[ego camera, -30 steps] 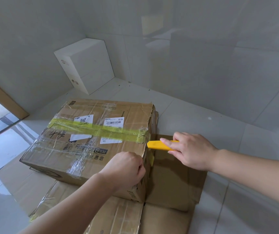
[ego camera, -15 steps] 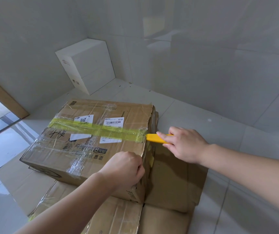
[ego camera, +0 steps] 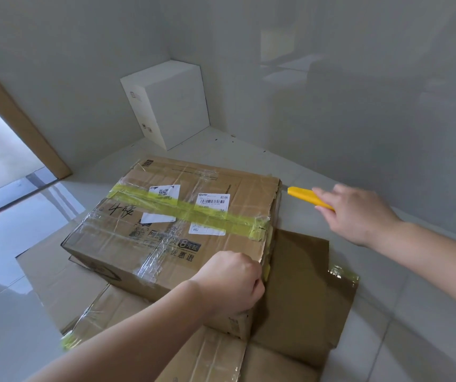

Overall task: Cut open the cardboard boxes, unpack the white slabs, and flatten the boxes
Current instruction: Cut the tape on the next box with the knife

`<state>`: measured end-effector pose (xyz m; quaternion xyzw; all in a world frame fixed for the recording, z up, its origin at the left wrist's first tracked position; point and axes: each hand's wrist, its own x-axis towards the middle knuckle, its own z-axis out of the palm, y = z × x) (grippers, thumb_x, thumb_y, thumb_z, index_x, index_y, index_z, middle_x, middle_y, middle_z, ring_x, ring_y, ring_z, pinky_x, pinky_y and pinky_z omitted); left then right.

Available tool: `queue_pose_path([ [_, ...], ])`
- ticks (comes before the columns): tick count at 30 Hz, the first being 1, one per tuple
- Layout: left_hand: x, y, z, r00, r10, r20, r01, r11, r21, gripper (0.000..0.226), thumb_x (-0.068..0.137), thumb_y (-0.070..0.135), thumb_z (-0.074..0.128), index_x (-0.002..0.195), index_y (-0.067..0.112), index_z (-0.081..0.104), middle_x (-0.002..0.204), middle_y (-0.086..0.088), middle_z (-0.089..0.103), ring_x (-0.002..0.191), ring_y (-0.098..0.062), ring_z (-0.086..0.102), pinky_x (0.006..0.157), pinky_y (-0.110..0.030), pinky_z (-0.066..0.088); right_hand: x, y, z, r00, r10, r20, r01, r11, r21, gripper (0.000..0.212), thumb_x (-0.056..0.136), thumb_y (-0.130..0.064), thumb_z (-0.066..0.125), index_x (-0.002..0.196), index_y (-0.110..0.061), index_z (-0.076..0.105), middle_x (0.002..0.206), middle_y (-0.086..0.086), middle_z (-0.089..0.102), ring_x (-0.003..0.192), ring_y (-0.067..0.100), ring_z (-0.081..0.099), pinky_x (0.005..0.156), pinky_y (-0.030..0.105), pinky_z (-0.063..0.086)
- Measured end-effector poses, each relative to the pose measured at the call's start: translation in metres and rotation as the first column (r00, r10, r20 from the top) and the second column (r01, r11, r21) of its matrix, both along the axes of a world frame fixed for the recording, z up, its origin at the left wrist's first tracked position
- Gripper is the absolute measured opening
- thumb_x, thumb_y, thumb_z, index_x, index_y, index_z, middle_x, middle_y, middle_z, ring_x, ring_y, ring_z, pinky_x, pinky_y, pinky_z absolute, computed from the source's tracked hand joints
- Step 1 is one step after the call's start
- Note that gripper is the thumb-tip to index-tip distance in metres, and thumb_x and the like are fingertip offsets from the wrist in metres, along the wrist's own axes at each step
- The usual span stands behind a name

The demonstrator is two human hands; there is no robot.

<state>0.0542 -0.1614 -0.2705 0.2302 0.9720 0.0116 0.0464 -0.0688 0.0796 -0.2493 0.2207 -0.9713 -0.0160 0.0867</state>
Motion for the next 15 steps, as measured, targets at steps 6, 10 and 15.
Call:
queue_pose_path([
  [6,-0.006,0.027,0.006,0.998,0.062,0.002,-0.062,0.989,0.133,0.032,0.095,0.031,0.036,0.069,0.014,0.047,0.068,0.001,0.047,0.062,-0.024,0.046,0.057,-0.029,0.037,0.017,-0.043,0.001,0.971,0.08,0.225,0.013,0.924,-0.383,0.035,0.098,-0.032,0.048,0.125,-0.011,0.057,0.088,0.01,0.057,0.08,0.032,0.056,0.066,0.034,0.042],
  [10,-0.013,-0.012,0.008,0.98,0.192,-0.057,-0.178,0.965,0.194,0.037,0.093,0.046,0.035,0.065,0.023,0.037,0.065,0.008,0.039,0.063,-0.02,0.046,0.054,-0.029,0.035,0.027,-0.051,-0.008,0.916,-0.011,0.401,0.191,0.891,-0.412,0.026,0.095,-0.027,0.054,0.075,-0.019,0.042,0.064,0.001,0.041,0.053,0.02,0.044,0.047,0.027,0.029],
  [15,-0.019,-0.124,0.005,0.911,0.353,-0.214,-0.356,0.934,0.026,0.029,0.095,0.041,0.035,0.102,0.02,0.055,0.102,0.003,0.056,0.099,-0.019,0.053,0.081,-0.032,0.044,0.044,-0.073,-0.013,0.878,-0.093,0.47,0.245,0.93,-0.274,0.028,0.098,-0.033,0.043,0.074,-0.024,0.031,0.068,-0.001,0.042,0.054,0.014,0.042,0.046,0.028,0.028],
])
